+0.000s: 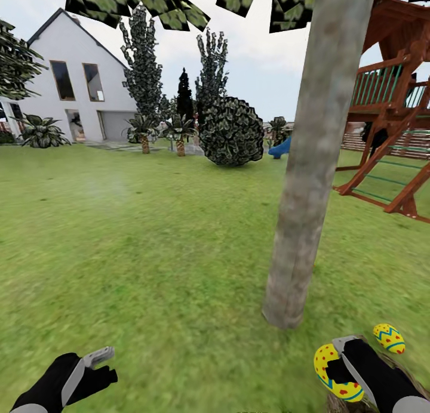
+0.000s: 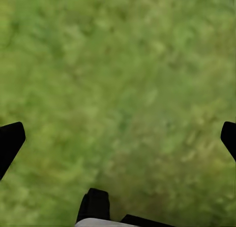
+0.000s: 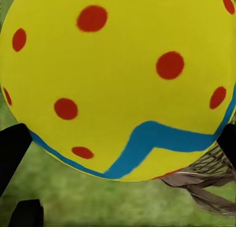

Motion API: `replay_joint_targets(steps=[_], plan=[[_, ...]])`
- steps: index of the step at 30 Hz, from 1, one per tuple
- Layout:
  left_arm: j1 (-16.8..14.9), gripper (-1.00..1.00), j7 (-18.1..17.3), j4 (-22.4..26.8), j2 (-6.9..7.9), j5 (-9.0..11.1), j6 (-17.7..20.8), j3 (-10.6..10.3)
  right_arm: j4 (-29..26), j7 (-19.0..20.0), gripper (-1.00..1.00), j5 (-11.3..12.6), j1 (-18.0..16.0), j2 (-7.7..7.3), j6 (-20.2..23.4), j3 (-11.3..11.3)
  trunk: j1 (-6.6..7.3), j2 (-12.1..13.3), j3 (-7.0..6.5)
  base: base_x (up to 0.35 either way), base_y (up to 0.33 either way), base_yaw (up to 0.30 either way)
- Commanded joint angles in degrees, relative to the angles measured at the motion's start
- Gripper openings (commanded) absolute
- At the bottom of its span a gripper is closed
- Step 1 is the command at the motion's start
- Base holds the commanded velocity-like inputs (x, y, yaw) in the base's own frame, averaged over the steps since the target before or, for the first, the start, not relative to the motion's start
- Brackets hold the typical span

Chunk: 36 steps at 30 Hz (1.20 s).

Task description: Take the three Easter eggs out of the wicker basket on the lawn in the garden, then place them on the lawn next to a single tree (choose any tree) so that all three eggs are next to the same tree and none are left in the basket.

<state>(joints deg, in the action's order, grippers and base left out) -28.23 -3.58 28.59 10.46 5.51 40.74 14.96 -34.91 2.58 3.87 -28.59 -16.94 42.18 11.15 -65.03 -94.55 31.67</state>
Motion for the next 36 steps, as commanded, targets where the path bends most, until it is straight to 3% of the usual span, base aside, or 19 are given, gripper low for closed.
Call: replay_joint_targets(steps=[1,9,24,36], plan=[[0.0,1.0,0.0,0.1,0.0,0.5,0.3,0.2,-0.1,-0.1,-1.0,0.4,-0.1,-0.05,0.3,0.3,0.0,0.0,0.06,0.0,0.331,-0.287],[0.0,1.0,0.0,0.0,0.0,0.5,0.3,0.2,-0.1,-0.1,-1.0,0.4,-0.1,-0.02,0.3,0.3,0.0,0.0,0.06,0.0,0.332,-0.273],[0.0,1.0,0.1,0.2,0.03,0.5,0.3,0.2,-0.1,-0.2,-1.0,0.3,-0.1,-0.11,0.3,0.3,0.0,0.0,0.06,0.007,0.304,-0.012],[0.0,1.0,0.1,0.3,0.13,0.5,0.3,0.5,-0.1,-0.2,-1.0,0.3,-0.1,-0.11,0.4,0.4,0.0,0.0,0.06,0.313,0.073,0.0]])
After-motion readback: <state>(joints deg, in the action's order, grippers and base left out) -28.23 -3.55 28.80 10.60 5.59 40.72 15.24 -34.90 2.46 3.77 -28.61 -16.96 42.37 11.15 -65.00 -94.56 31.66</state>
